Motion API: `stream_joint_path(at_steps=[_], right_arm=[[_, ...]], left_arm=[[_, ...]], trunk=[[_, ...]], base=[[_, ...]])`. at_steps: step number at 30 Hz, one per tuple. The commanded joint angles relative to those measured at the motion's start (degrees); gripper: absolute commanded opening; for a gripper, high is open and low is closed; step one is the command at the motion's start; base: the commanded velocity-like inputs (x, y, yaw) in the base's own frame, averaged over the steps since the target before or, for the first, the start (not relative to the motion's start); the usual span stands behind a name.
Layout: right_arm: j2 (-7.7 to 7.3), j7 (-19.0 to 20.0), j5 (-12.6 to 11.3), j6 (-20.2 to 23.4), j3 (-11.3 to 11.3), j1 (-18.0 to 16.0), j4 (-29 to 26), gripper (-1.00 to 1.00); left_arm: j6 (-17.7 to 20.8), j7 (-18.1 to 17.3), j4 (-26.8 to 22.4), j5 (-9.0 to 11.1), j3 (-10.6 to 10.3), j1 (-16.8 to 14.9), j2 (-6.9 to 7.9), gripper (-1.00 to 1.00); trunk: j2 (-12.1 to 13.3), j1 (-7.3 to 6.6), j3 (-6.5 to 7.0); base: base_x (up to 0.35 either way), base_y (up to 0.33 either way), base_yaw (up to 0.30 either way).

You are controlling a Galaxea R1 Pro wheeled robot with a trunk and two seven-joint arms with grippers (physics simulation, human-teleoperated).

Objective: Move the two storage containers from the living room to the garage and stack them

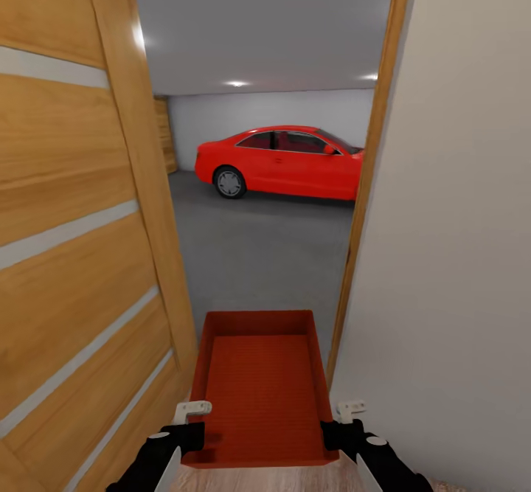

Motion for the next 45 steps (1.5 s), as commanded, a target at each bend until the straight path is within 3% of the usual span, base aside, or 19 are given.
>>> stream_joint_path(at_steps=[1, 23, 45], right_arm=[[-0.01, 1.38, -0.86, -1.24, 0.41, -0.06, -1.22, -1.0], [-0.05, 1.38, -0.86, -1.24, 0.41, -0.06, -1.22, -1.0], [-0.03, 1.38, -0.86, -1.24, 0.41, -0.06, -1.22, -1.0]], left_arm=[[0.45, 1.07, 0.04, -0.91, -0.07, 0.03, 0.31, -1.0], [0.47, 1.06, 0.05, -0.91, -0.06, 0.03, 0.31, -1.0], [0.41, 1.07, 0.02, -0.91, -0.05, 0.03, 0.31, -1.0]], trunk=[[-0.07, 0.02, -0.09], [-0.07, 0.02, -0.09], [-0.07, 0.02, -0.09]], base=[[0.078, 0.254, -0.153], [0.088, 0.247, -0.147], [0.04, 0.044, -0.136]])
